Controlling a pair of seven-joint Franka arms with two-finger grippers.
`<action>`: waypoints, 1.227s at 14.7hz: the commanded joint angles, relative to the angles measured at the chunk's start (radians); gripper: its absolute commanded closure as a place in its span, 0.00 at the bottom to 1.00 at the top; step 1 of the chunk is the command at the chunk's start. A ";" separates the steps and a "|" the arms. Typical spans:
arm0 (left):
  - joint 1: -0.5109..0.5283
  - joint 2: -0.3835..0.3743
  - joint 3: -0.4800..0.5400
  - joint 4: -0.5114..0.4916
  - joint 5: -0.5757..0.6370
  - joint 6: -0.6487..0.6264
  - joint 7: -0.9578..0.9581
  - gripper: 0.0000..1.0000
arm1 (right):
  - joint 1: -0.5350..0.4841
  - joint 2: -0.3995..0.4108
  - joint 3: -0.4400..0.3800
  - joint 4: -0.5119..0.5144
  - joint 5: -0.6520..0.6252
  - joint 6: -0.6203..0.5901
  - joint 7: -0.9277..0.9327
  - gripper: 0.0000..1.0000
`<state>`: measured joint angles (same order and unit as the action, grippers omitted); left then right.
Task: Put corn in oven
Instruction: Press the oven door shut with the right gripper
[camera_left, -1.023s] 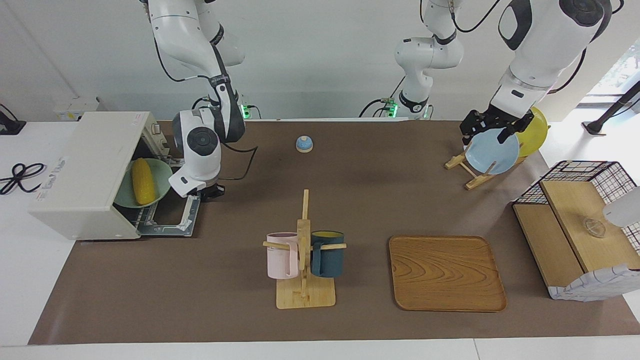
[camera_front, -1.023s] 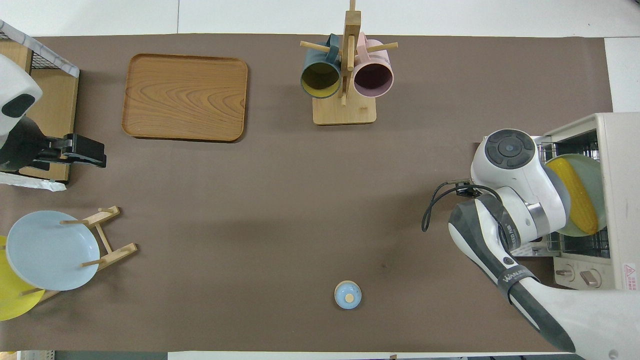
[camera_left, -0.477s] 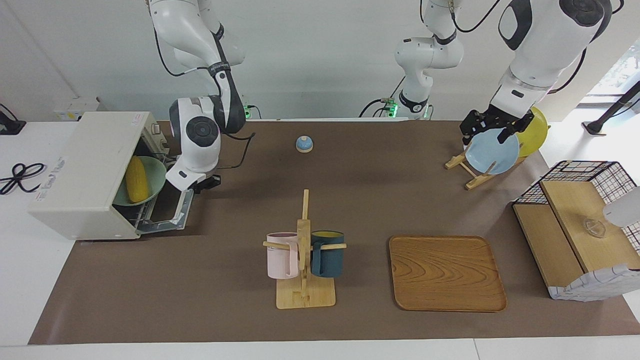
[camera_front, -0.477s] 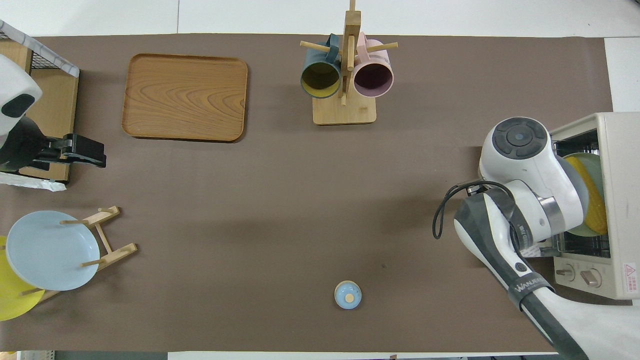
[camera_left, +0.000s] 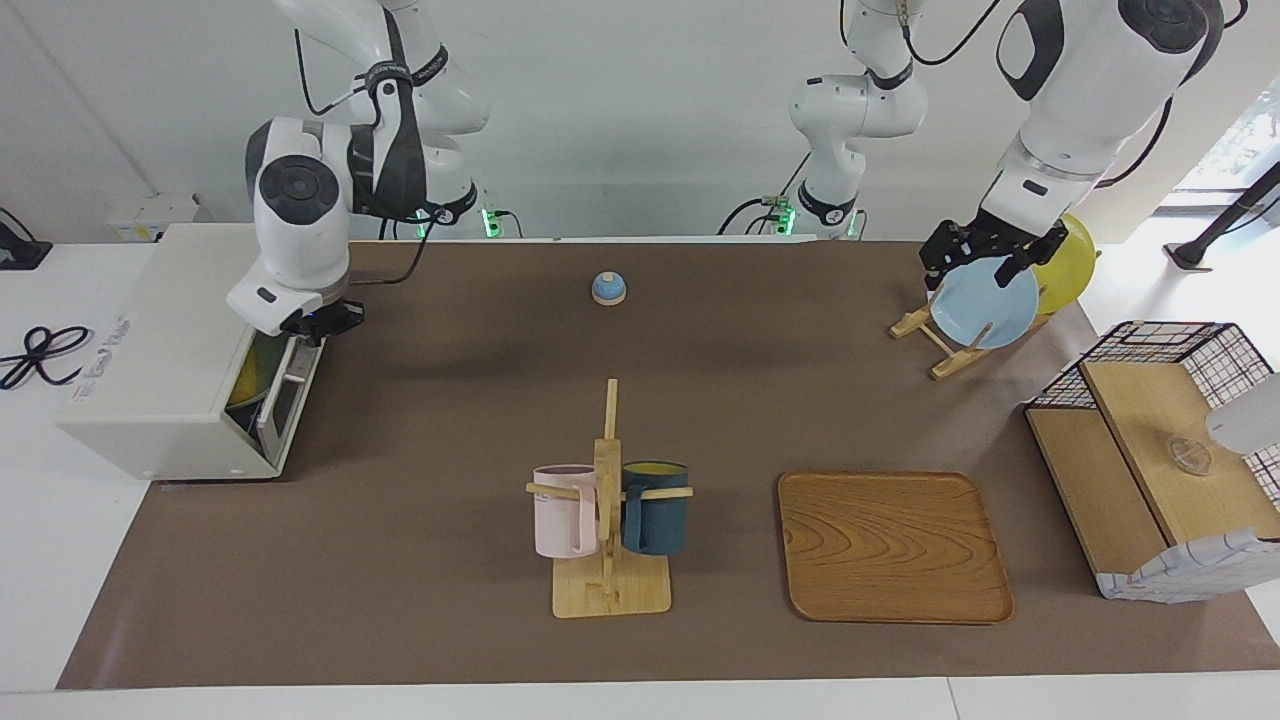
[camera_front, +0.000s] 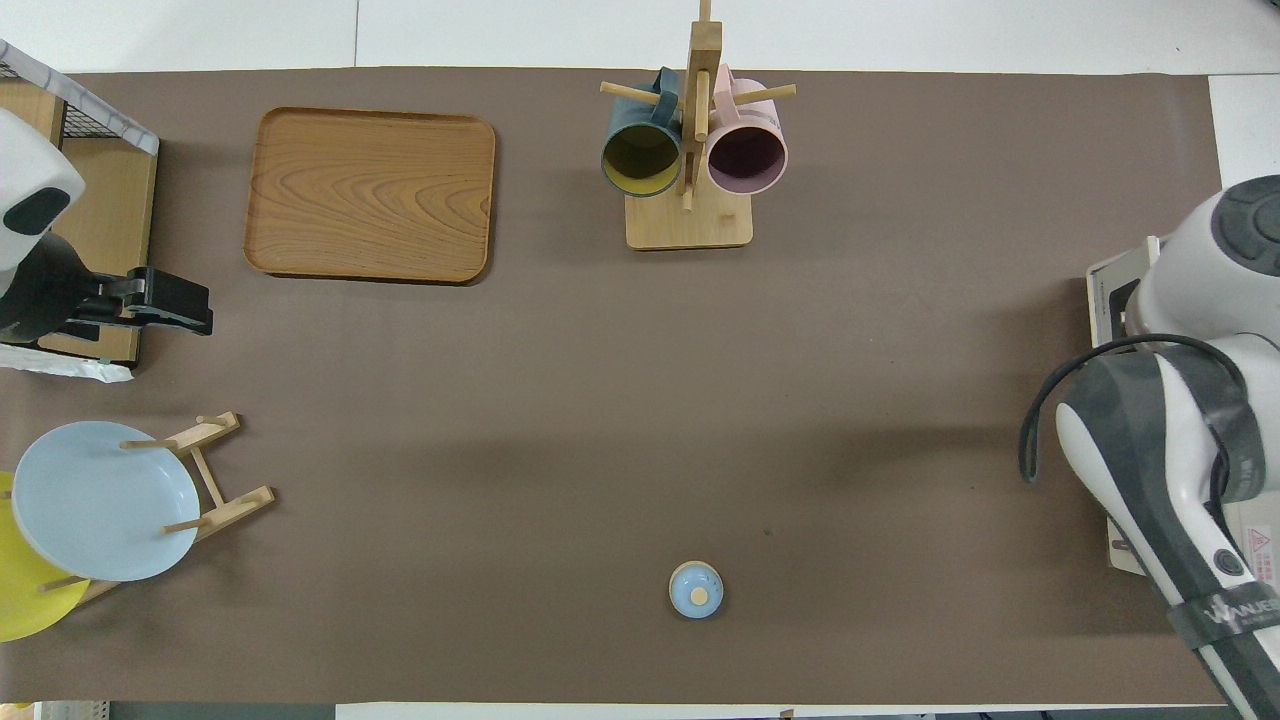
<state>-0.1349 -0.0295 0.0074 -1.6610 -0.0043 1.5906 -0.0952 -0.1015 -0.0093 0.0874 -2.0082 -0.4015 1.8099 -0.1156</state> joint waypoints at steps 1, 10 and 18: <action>0.014 -0.013 -0.009 -0.017 0.021 0.002 0.005 0.00 | -0.047 0.017 -0.006 -0.020 -0.028 0.022 -0.061 1.00; 0.014 -0.013 -0.009 -0.017 0.021 0.002 0.003 0.00 | -0.055 0.017 -0.006 0.189 0.151 -0.208 -0.130 0.87; 0.014 -0.013 -0.009 -0.017 0.021 0.002 0.005 0.00 | -0.041 -0.028 0.003 0.340 0.345 -0.308 -0.118 0.00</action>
<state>-0.1349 -0.0295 0.0075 -1.6610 -0.0043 1.5906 -0.0952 -0.1367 -0.0466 0.0834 -1.7309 -0.0860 1.5427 -0.2191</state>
